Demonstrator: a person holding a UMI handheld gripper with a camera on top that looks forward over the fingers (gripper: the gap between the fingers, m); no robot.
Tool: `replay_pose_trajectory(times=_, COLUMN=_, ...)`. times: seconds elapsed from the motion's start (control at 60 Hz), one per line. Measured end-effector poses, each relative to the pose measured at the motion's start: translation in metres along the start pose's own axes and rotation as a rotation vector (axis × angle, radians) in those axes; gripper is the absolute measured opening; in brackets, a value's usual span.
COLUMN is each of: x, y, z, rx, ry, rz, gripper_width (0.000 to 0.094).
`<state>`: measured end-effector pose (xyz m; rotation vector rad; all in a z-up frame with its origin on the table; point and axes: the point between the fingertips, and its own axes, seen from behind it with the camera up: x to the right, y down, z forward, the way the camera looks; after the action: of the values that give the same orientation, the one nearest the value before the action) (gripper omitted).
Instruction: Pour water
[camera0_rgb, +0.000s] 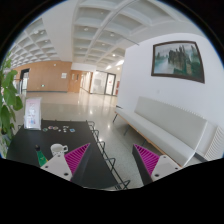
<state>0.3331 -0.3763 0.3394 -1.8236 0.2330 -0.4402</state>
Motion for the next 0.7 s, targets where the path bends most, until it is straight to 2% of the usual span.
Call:
replay_pose_trajectory(times=0.183, x=-0.005, y=0.013, z=-0.007, rx=-0.023, ry=-0.013, rz=-0.002, gripper_width=0.0858)
replay_pose_trajectory(times=0.367, x=-0.035, y=0.054, z=-0.006, rx=-0.053, ry=-0.049, rz=-0.013, gripper_width=0.0859)
replay_pose_trajectory(times=0.533, x=-0.089, y=0.104, z=-0.010, rx=-0.083, ry=-0.143, rz=-0.031, gripper_width=0.0859)
replay_pose_trajectory(times=0.7, x=-0.172, y=0.153, z=-0.014, rx=-0.111, ry=-0.283, rz=-0.038, gripper_width=0.0858)
